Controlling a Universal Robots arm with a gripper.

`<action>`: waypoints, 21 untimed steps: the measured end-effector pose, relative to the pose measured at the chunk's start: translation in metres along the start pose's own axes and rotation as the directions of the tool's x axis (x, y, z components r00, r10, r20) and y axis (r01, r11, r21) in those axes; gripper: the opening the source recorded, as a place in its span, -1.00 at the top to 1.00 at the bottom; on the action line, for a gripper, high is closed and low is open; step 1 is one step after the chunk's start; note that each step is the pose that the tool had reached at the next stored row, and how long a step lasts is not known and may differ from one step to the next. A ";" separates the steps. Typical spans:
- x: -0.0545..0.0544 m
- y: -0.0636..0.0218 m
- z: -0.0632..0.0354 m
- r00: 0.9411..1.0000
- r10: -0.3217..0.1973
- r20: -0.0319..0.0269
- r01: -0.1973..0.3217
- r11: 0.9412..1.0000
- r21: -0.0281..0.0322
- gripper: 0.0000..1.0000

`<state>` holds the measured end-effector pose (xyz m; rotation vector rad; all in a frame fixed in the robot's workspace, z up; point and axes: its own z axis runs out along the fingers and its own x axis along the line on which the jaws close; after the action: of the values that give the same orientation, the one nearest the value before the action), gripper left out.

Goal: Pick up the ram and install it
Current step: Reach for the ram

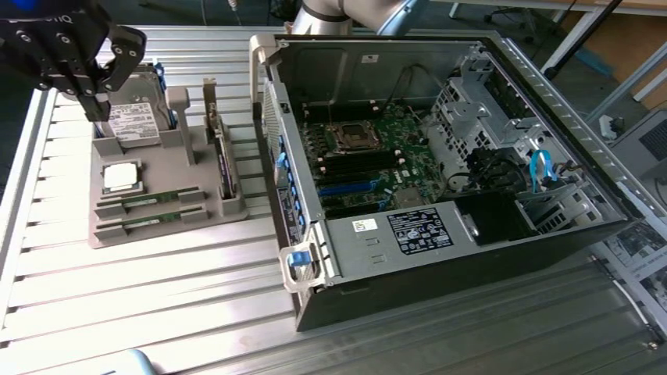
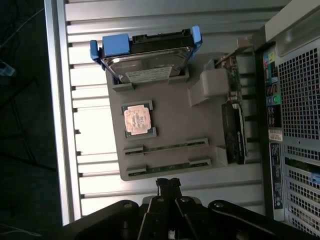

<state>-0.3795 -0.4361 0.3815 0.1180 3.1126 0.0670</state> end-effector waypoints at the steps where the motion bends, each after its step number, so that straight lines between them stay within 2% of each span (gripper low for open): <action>1: 0.000 -0.0002 0.0001 1.000 0.000 0.000 0.000 1.000 0.000 0.79; 21: -0.002 -0.0082 0.0022 1.000 0.000 0.000 0.000 1.000 0.000 0.79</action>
<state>-0.3777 -0.4444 0.3789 0.1180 3.1125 0.0671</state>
